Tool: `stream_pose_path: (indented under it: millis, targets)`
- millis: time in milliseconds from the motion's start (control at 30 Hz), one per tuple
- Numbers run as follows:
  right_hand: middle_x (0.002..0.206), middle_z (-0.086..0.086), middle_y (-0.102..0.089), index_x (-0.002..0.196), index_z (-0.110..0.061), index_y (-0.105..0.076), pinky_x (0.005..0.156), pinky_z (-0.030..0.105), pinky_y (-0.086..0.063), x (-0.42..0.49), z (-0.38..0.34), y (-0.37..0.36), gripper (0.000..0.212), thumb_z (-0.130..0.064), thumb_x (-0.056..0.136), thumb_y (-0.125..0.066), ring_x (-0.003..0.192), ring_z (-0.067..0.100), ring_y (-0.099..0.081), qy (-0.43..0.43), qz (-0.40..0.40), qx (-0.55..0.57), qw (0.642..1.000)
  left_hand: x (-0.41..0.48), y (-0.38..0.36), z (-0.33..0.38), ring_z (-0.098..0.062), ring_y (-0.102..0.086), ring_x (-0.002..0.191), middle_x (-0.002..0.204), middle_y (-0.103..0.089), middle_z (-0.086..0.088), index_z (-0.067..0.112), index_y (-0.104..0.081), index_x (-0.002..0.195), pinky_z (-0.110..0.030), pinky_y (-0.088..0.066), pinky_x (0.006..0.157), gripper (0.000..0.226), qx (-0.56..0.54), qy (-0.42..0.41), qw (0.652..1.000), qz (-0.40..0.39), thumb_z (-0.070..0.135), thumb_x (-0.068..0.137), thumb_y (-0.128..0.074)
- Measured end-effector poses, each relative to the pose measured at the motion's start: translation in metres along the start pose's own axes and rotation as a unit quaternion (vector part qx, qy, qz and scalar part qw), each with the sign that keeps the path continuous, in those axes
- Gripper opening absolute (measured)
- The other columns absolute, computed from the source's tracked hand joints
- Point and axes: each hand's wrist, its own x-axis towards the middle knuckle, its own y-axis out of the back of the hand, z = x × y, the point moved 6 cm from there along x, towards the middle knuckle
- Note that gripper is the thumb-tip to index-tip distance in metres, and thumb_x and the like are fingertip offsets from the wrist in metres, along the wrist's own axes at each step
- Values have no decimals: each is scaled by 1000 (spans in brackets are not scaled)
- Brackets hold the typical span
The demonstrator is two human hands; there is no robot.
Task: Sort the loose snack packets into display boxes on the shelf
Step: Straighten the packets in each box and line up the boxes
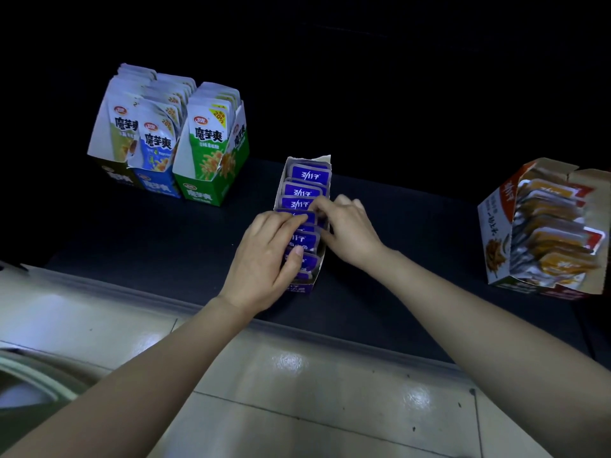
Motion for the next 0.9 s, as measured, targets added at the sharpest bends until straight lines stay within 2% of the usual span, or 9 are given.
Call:
stream_pose_path:
  millis: [100, 200, 267, 367, 500, 633, 700, 800, 900]
  targets:
    - [103, -1, -63, 118, -20, -62, 97, 31, -32, 0, 3, 6, 28, -25, 91, -65, 99, 15, -52, -13, 1, 25, 1000, -1, 2, 0, -26, -47, 115, 124, -55, -11, 1, -54, 133, -42, -43, 98, 49, 2, 1, 1000, -3, 32, 98, -38]
    - [101, -1, -63, 111, -15, -69, 87, 28, -34, 1, -5, 34, 24, -24, 89, -69, 94, 13, -53, 10, 119, 83, 989, 0, 1, 0, -26, -47, 115, 125, -54, -10, 3, -53, 135, -41, -42, 98, 49, 8, 4, 1000, -6, 32, 98, -38]
    - [104, 2, -69, 109, -11, -71, 87, 31, -39, 3, -12, 41, 24, -21, 88, -70, 97, 15, -57, 43, 142, 94, 984, 1, 1, -2, -25, -46, 115, 126, -53, -11, 4, -52, 136, -40, -41, 98, 49, 11, 10, 1000, -2, 33, 98, -38]
    - [107, 4, -71, 114, -12, -71, 87, 38, -50, -2, -12, 29, 27, -15, 87, -70, 100, 19, -61, 71, 98, 98, 988, 1, 2, -3, -25, -46, 113, 123, -53, -12, 5, -54, 134, -41, -41, 97, 49, 32, 9, 999, -1, 34, 98, -37]
    - [100, 2, -71, 113, -13, -71, 83, 42, -51, -15, -7, 22, 27, -10, 86, -70, 93, 20, -62, 120, 106, 77, 984, 0, 4, 4, -28, -47, 112, 119, -55, -13, 5, -59, 127, -47, -38, 99, 46, 54, -22, 998, 6, 32, 96, -39]
    - [104, 4, -71, 115, -12, -70, 86, 44, -53, -18, -7, 23, 30, -5, 85, -69, 98, 22, -63, 119, 93, 93, 984, -2, 3, 2, -33, -29, 139, 145, -37, -14, 7, -59, 127, -54, -23, 116, 44, 72, -36, 997, 20, 30, 95, -41]
    - [111, 3, -69, 118, -12, -68, 92, 44, -51, -17, -10, 19, 32, -3, 88, -65, 105, 20, -62, 104, 57, 122, 985, 0, 1, 0, -30, -30, 142, 152, -34, -12, 6, -53, 134, -54, -29, 113, 47, 18, -34, 999, -12, 29, 95, -41]
    - [117, 2, -67, 125, -16, -60, 96, 34, -52, -15, -6, 16, 35, -2, 93, -57, 112, 11, -60, 48, -29, 212, 976, 2, 1, -2, -27, -47, 127, 137, -49, -11, 10, -46, 141, -51, -36, 108, 51, 1, -13, 999, -35, 33, 96, -39]
    - [108, 2, -69, 125, -13, -55, 87, 20, -53, -15, 0, 19, 32, 0, 96, -49, 105, 3, -63, 2, -60, 299, 952, 4, 2, -2, -24, -48, 115, 125, -51, -9, 12, -44, 144, -42, -39, 102, 54, 21, -2, 999, -44, 36, 96, -38]
